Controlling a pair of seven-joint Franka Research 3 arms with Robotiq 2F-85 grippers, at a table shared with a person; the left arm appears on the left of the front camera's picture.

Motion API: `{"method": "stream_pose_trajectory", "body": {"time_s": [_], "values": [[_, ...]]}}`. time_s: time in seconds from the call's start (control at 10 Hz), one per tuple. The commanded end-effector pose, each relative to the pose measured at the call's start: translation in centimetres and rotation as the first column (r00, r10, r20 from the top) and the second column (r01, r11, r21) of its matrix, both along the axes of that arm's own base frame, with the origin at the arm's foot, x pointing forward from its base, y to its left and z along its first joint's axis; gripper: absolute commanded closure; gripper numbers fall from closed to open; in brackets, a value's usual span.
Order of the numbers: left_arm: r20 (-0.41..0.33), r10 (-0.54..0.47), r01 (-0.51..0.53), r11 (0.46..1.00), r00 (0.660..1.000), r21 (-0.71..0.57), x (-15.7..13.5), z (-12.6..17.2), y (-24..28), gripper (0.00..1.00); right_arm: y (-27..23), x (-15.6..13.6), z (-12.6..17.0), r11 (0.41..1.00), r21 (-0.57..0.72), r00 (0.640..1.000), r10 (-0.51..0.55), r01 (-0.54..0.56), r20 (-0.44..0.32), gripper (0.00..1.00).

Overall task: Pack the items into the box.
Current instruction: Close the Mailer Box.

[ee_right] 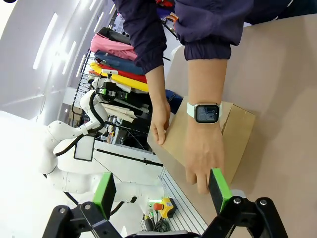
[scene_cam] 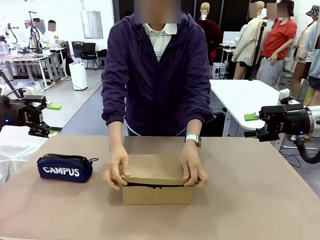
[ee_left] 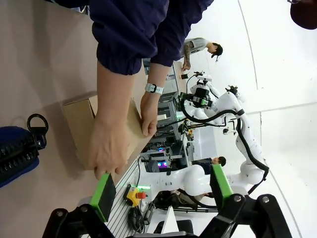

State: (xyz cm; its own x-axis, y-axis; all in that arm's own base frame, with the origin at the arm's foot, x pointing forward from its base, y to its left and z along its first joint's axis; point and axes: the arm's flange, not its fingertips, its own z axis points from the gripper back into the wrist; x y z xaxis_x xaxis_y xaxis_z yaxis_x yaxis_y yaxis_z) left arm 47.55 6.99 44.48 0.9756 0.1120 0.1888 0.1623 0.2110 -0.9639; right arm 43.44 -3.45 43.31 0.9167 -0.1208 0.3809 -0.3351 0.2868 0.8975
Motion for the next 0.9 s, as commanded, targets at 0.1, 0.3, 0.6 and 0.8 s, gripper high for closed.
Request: {"method": "stream_pose_trajectory", "body": {"time_s": [0.1,0.3,0.6,0.8], "values": [[0.011,-0.002,0.002,1.0,1.0,0.006,0.13,0.12,0.19,0.0,0.1,0.2,0.45,1.0,0.017,1.0,-0.004,0.004,-0.004,0.0],[0.011,-0.002,0.002,1.0,1.0,0.006,0.13,0.12,0.19,0.0,0.1,0.2,0.45,1.0,0.017,1.0,-0.004,0.004,-0.004,0.0],[0.011,-0.002,0.002,1.0,1.0,0.006,0.13,0.12,0.19,0.0,0.1,0.2,0.45,1.0,0.017,1.0,-0.004,0.004,-0.004,0.0],[0.011,-0.002,0.002,1.0,1.0,0.006,0.13,0.12,0.19,0.0,0.1,0.2,0.45,1.0,0.017,1.0,-0.004,0.004,-0.004,0.0]]}}
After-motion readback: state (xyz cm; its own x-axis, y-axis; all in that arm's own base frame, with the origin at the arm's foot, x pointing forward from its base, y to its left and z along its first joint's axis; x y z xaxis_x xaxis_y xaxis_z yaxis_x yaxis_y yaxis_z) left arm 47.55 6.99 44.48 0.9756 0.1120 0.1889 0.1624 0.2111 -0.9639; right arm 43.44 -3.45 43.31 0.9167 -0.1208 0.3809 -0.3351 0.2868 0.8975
